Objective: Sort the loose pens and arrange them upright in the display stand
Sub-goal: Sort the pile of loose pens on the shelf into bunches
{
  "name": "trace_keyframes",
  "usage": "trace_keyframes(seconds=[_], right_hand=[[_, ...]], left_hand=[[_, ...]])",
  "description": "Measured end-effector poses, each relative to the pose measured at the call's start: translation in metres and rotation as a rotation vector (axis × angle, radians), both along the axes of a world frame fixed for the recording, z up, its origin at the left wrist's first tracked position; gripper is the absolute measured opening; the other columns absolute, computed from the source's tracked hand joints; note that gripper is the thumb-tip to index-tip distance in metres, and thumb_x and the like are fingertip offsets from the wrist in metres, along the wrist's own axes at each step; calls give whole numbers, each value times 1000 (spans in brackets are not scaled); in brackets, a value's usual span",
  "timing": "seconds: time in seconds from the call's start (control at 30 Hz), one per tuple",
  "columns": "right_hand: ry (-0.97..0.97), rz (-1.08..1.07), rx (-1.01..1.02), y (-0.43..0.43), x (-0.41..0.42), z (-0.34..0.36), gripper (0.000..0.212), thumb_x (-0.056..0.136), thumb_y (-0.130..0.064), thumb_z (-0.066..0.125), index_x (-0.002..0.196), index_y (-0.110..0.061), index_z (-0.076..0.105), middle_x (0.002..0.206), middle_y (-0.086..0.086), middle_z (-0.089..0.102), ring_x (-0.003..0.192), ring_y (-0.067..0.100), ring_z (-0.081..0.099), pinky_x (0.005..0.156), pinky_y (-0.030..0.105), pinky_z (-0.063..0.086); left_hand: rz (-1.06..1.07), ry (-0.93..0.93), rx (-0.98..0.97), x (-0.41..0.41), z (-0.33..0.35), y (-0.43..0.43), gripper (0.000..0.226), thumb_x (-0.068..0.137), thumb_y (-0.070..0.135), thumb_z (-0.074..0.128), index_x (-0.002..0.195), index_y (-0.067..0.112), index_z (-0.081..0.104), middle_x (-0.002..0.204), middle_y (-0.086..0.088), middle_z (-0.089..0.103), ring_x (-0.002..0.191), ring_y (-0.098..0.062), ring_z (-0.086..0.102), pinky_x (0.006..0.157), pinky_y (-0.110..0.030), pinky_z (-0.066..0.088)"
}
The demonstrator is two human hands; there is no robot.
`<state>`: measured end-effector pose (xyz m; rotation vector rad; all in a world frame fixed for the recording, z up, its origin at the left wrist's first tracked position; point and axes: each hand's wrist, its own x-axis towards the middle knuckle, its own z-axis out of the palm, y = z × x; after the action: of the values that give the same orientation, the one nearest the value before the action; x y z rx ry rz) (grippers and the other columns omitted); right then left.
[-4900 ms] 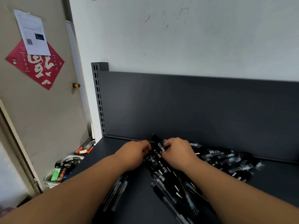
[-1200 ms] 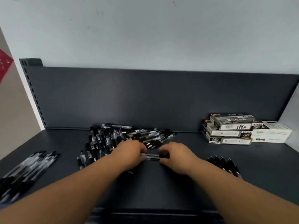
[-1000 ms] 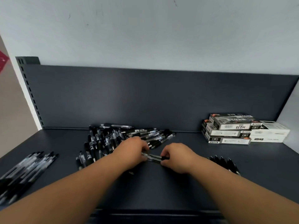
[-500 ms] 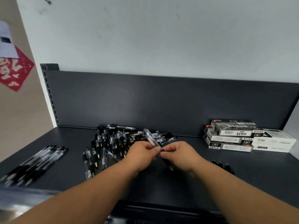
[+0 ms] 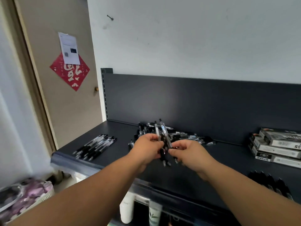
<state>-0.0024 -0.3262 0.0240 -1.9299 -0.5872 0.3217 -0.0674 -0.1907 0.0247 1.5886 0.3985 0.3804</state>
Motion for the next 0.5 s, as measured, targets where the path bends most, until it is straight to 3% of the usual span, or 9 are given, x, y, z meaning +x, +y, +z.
trace_keyframes(seconds=[0.1, 0.23, 0.33, 0.43, 0.5], right_hand=[[-23, 58, -2, 42, -16, 10, 9, 87, -17, 70, 91, -24, 65, 69, -1, 60, 54, 8, 53, 50, 21, 43], [5, 107, -16, 102, -35, 11, 10, 88, -16, 68, 93, -21, 62, 66, -2, 59, 51, 7, 55, 48, 20, 46], [43, 116, -90, 144, -45, 6, 26, 88, -18, 68, 111, -15, 58, 64, 1, 61, 49, 8, 55, 50, 21, 48], [96, 115, -136, 180, -56, 0, 33, 87, -16, 70, 115, -12, 54, 65, 2, 63, 46, 9, 55, 49, 21, 49], [137, 116, -155, 198, -62, -3, 34, 87, -15, 70, 116, -11, 53, 71, 4, 63, 48, 8, 56, 49, 20, 48]], left_hand=[[25, -10, 58, -16, 8, 37, 15, 90, 0, 58, 101, 10, 63, 89, -8, 66, 70, -13, 62, 54, -16, 52], [102, -9, 92, -36, 15, 101, 27, 88, 4, 65, 113, 11, 59, 88, -4, 65, 78, -16, 65, 69, -23, 56], [205, 90, 299, -49, 13, 164, 37, 83, 17, 74, 118, 11, 62, 93, -2, 68, 83, -16, 67, 78, -29, 56], [229, 240, 470, -61, 8, 222, 40, 79, 25, 78, 115, 13, 66, 99, -2, 70, 74, -16, 67, 78, -29, 55], [220, 324, 530, -66, 4, 250, 40, 78, 25, 79, 113, 12, 67, 104, -6, 70, 84, -20, 68, 87, -33, 55]])
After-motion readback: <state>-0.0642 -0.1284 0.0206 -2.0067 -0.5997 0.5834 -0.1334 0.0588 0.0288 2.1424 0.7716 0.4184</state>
